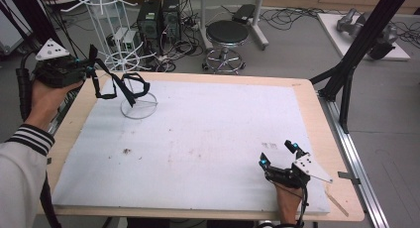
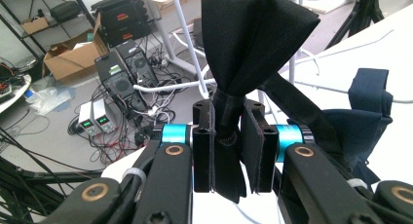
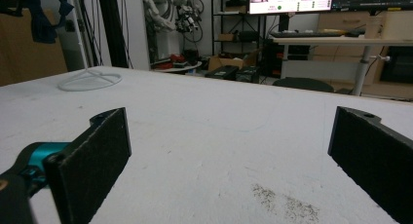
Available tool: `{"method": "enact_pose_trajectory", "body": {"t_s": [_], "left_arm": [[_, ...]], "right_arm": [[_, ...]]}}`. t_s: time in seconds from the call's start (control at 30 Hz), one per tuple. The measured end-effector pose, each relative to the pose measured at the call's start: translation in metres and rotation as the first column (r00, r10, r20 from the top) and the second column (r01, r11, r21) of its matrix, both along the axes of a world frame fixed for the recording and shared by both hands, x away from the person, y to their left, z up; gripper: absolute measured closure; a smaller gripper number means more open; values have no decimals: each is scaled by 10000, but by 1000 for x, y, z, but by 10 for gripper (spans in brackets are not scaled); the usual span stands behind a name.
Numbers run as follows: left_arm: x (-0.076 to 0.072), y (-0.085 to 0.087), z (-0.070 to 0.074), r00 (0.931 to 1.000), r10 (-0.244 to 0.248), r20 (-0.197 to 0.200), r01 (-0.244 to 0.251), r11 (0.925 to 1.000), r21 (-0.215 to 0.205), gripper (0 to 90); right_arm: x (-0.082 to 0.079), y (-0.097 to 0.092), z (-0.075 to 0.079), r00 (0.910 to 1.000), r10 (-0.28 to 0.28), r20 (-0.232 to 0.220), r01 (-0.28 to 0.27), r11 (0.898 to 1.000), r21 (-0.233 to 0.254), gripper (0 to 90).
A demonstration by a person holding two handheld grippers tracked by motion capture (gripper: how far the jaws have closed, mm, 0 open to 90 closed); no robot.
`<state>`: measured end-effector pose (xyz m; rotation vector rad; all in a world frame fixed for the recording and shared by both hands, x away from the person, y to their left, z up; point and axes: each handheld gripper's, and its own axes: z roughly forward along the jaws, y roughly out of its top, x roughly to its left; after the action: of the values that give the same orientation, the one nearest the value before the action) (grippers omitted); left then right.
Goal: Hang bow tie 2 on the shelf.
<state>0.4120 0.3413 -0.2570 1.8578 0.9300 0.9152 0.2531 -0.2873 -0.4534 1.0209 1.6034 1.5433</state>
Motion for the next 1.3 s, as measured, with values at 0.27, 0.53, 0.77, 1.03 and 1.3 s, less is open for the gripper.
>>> {"method": "enact_pose_trajectory", "body": {"t_s": [0.27, 0.53, 0.77, 1.03, 1.3], "left_arm": [[2, -2, 1, 9997, 17, -231, -18, 10000, -69, 757], [2, -5, 1, 9983, 47, -589, -55, 9999, -140, 729], [0, -3, 3, 9980, 152, -620, -173, 9992, -348, 591], [-3, 0, 5, 9973, 271, -689, -298, 9988, -381, 430], [-7, 0, 11, 9977, 292, -612, -325, 9980, -535, 290]], "right_arm": [[1, 0, 0, 10000, 9, 63, -8, 10000, -49, 11], [0, 0, 0, 10000, 9, 25, -9, 10000, -33, 11], [0, 0, 0, 10000, 14, 47, -14, 10000, -47, 10], [0, 1, 0, 10000, -29, 24, 29, 10000, -28, 11], [0, 1, 0, 10000, -31, 35, 31, 10000, -72, 11]]}}
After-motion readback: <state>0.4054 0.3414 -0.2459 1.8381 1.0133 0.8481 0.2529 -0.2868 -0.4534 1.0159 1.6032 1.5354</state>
